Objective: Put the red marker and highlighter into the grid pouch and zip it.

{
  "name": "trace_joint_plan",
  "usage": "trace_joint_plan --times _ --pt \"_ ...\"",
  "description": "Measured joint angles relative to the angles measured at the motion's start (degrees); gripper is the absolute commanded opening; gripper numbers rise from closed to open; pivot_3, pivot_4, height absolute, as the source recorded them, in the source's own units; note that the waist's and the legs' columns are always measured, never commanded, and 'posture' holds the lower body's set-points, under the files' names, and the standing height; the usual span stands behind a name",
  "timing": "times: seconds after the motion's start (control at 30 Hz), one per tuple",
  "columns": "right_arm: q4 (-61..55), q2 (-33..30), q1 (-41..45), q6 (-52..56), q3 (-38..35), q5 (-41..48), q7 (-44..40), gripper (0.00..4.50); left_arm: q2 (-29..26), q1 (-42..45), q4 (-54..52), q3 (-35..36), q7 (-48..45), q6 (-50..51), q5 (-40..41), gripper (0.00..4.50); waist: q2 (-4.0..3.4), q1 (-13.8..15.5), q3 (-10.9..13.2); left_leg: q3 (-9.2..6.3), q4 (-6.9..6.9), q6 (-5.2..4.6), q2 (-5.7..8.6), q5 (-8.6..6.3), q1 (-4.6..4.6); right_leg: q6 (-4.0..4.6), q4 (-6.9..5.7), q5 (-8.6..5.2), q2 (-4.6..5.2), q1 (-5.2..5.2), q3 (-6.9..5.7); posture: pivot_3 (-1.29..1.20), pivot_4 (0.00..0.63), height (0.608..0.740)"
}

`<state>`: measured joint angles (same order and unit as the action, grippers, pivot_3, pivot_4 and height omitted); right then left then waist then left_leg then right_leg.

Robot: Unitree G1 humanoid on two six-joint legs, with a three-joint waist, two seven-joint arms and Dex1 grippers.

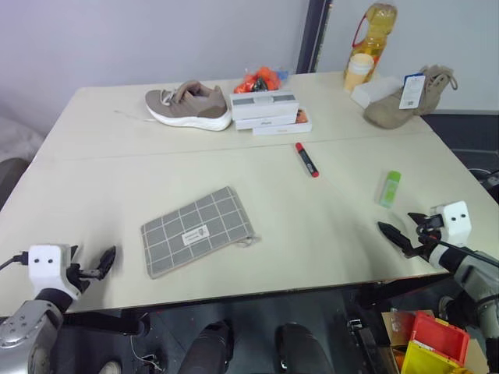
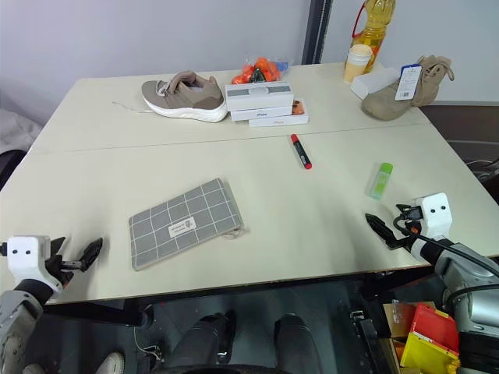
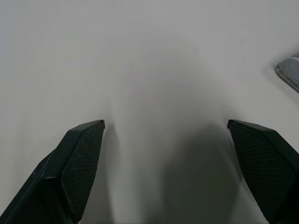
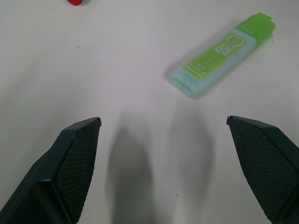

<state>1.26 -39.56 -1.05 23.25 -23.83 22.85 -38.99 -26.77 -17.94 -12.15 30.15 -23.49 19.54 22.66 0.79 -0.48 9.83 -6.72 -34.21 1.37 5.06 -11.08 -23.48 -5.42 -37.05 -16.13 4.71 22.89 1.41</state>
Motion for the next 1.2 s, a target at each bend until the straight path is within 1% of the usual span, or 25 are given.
trace_joint_plan --times 0.33,0.43,0.53,0.57,0.63,0.67,0.73,0.83,0.87,1.03,1.1,1.2 --pt "-1.2 0.2 1.5 0.3 0.6 0.3 0.0 4.48 0.4 0.7 -0.5 0.0 0.3 0.1 0.4 4.50 0.00 0.0 0.0 0.01 -0.01 0.00 0.00 0.00 0.00 0.00 0.01 -0.01 0.00 -0.01 0.00 0.00 0.150 0.740" --pt "-5.1 1.2 2.7 2.2 1.7 2.2 -0.1 4.48 0.4 1.2 -0.4 -0.1 0.1 -0.5 0.3 4.50 0.00 -0.1 0.0 0.01 0.00 0.00 -0.02 0.00 0.00 0.00 0.00 -0.01 -0.02 0.00 -0.01 0.00 0.150 0.740" --pt "-11.3 3.7 5.2 4.7 6.3 4.9 -0.6 4.48 0.7 2.9 -0.4 -0.3 0.0 -2.5 0.3 4.50 0.00 -0.2 0.0 0.01 0.00 0.00 -0.06 0.00 0.01 0.01 0.00 0.00 -0.02 0.01 -0.03 0.00 0.150 0.740" --pt "-13.2 4.7 6.1 5.3 8.3 5.5 -0.8 4.24 1.0 3.2 -0.5 -0.3 0.0 -3.0 0.3 4.50 0.00 -0.2 0.0 0.01 0.00 0.00 -0.05 0.00 0.01 0.00 0.00 0.00 -0.02 0.02 -0.03 0.00 0.150 0.740" --pt "-16.6 6.7 8.2 7.1 12.9 5.9 -0.5 3.58 1.4 3.0 -0.4 -1.0 -0.1 -3.9 0.2 4.50 0.00 -0.1 0.0 0.02 0.00 0.00 -0.04 -0.01 -0.01 -0.01 0.03 0.00 0.00 0.02 -0.02 0.00 0.150 0.740" --pt "-17.7 7.7 9.3 7.9 15.0 5.9 -0.1 3.09 1.6 3.0 -0.4 -1.5 -0.2 -4.1 0.0 4.50 0.00 -0.1 0.0 0.02 0.00 -0.01 -0.04 -0.01 -0.02 -0.01 0.04 0.00 0.00 0.04 -0.02 0.00 0.150 0.740" --pt "-19.5 10.0 12.1 9.2 20.4 5.1 1.0 1.99 1.8 3.0 -0.4 -2.6 -0.5 -4.3 -0.2 4.50 0.01 -0.1 0.0 0.01 0.00 -0.01 -0.04 -0.01 -0.03 -0.01 0.04 0.00 0.00 0.06 -0.03 0.00 0.150 0.740" --pt "-20.1 12.5 16.0 10.3 28.5 1.9 2.2 0.33 1.5 3.1 -0.3 -3.6 -1.4 -5.1 -0.9 4.50 0.01 0.1 0.0 0.01 0.00 0.00 -0.03 -0.01 -0.03 0.00 0.03 0.00 0.01 0.07 -0.04 0.00 0.150 0.740" --pt "-19.9 13.6 17.1 10.4 30.6 0.7 2.6 0.12 1.4 3.0 -0.2 -3.9 -1.6 -5.1 -1.0 4.50 0.02 0.0 0.0 0.01 0.00 0.00 -0.03 -0.01 -0.03 0.00 0.04 0.00 0.01 0.08 -0.04 0.00 0.150 0.740" --pt "-16.9 20.3 22.6 10.4 40.2 -4.9 5.1 0.12 -0.5 3.2 -0.2 -4.1 -3.3 -5.5 -1.1 4.50 0.03 -0.2 0.0 0.00 0.04 0.00 -0.03 -0.01 -0.04 -0.01 -0.01 0.01 -0.02 0.22 -0.03 0.00 0.150 0.740" --pt "-13.3 22.0 24.3 10.6 43.6 -8.2 6.3 0.12 -2.1 2.6 -0.2 -4.0 -4.7 -6.4 -1.3 4.50 0.03 -0.2 0.0 0.01 0.05 0.00 -0.03 -0.01 -0.04 -0.01 0.00 0.01 -0.02 0.31 -0.02 0.00 0.150 0.740" --pt "-8.4 24.5 25.4 11.2 45.4 -10.4 7.7 0.12 -3.8 0.8 -0.1 -4.0 -6.6 -7.6 -1.8 4.50 0.04 -0.2 0.0 0.01 0.05 0.00 -0.02 -0.01 -0.04 -0.01 0.00 0.02 -0.01 0.33 -0.02 0.00 0.150 0.740"
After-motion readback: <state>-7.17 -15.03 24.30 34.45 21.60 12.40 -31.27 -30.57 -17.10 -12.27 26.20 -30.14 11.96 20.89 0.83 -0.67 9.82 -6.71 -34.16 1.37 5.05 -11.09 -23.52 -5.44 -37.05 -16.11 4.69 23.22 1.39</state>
